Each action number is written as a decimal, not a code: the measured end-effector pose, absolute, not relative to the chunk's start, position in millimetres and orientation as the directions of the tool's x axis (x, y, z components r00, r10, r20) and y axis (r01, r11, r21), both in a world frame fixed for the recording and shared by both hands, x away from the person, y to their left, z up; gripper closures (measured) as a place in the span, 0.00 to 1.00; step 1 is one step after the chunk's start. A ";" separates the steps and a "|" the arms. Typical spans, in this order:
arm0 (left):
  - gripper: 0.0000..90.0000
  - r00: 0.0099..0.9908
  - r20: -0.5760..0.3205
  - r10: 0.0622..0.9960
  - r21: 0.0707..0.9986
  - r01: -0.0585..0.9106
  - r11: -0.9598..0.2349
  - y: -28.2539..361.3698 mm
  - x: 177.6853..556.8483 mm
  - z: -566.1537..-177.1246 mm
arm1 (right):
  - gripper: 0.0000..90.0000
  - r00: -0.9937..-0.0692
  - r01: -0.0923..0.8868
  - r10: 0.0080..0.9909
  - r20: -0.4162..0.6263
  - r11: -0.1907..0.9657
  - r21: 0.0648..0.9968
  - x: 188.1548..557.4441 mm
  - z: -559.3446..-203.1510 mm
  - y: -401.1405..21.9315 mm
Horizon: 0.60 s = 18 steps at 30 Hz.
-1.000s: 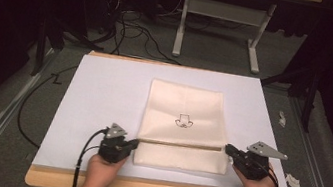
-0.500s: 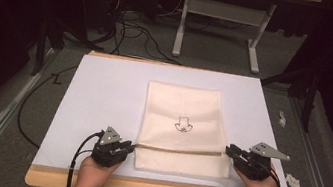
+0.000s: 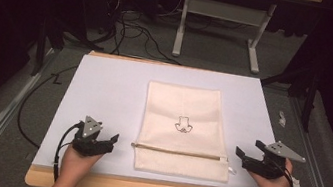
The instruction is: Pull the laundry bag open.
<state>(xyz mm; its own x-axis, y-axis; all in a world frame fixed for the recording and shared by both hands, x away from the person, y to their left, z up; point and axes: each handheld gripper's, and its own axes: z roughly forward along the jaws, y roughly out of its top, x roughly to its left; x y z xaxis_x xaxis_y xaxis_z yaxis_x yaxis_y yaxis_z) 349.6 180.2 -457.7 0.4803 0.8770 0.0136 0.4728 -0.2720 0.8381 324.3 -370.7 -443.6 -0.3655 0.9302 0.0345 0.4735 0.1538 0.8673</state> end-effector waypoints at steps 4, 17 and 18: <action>0.23 0.448 -0.002 0.894 0.855 0.465 -0.232 202.0 347.7 -451.3 | 0.17 -0.311 0.471 0.950 0.022 0.134 0.872 321.2 -442.1 -389.1; 0.22 0.465 0.018 0.885 0.850 0.459 -0.259 195.9 349.4 -455.1 | 0.17 -0.315 0.461 0.949 0.014 0.140 0.877 321.1 -442.8 -385.3; 0.22 0.465 0.015 0.885 0.850 0.460 -0.256 197.1 349.1 -455.1 | 0.17 -0.315 0.460 0.949 0.016 0.138 0.877 320.8 -442.8 -386.0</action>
<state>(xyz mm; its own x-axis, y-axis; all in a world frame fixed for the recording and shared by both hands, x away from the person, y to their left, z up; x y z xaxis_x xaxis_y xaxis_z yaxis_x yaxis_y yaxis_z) 349.1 197.1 -455.1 0.4653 0.8851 0.0146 0.4598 -0.2557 0.8504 320.8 -386.0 -442.8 -0.3154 0.9488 0.0160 0.4604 0.1383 0.8769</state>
